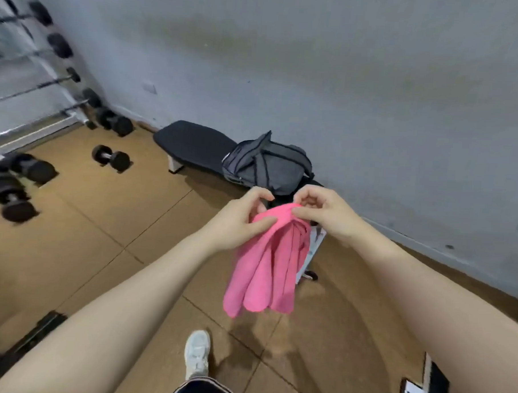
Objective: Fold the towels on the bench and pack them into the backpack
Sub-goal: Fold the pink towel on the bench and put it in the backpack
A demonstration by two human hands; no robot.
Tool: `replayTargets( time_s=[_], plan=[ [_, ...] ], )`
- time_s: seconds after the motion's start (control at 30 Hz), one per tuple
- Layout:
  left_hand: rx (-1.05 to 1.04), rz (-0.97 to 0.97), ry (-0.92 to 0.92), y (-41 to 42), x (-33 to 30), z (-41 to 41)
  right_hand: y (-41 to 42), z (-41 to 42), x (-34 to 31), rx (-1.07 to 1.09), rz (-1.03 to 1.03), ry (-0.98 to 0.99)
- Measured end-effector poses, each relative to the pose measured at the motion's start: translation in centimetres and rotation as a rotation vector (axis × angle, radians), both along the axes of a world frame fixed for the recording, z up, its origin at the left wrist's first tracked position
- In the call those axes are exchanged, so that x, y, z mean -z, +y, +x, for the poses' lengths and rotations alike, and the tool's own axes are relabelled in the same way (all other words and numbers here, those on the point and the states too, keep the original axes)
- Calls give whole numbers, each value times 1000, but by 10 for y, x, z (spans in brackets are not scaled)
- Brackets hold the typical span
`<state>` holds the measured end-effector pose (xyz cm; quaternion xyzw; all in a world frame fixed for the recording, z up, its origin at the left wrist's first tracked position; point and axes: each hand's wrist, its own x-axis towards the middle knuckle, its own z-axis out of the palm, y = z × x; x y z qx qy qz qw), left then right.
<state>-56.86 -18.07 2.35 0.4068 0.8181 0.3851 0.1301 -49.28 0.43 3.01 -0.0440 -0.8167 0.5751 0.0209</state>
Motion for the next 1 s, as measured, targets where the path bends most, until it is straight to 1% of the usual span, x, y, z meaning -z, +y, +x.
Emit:
replayTargets(
  time_s=[0.1,0.17,0.23,0.3,0.47,0.53,0.6,0.63,0.67,0.73,0.8,0.9,1.0],
  plan=[
    [-136,-81,76,-59,16,-43,-50,-60,15,-102,108,-16],
    [-163,-129,23,-95,22,-77,-84,-101,22,-137,187,-3],
    [-134,-107,-109,-129,26,-114,-115,-145,29,-123,209,18],
    [-113,-82,-178,-159,25,-155,-144,-193,33,-105,221,31],
    [-239,-57,-130,-218,15,-277,-202,-320,43,-68,353,84],
    [-282,-23,-144,-232,15,-324,-216,-362,47,13,289,92],
    [-309,6,-200,-242,16,-366,-222,-397,51,80,217,50],
    [-316,-8,-200,-244,16,-387,-222,-414,52,90,249,25],
    [-324,-47,-165,-245,17,-409,-219,-432,54,82,311,10],
    [-364,-151,-35,-242,18,-457,-210,-472,54,46,441,-13],
    [-442,-205,71,-235,20,-504,-199,-513,55,8,493,-12],
    [-569,-172,121,-218,31,-569,-178,-573,63,-22,552,-20],
    [-673,-98,102,-200,44,-637,-144,-636,77,-42,711,-68]
  ],
)
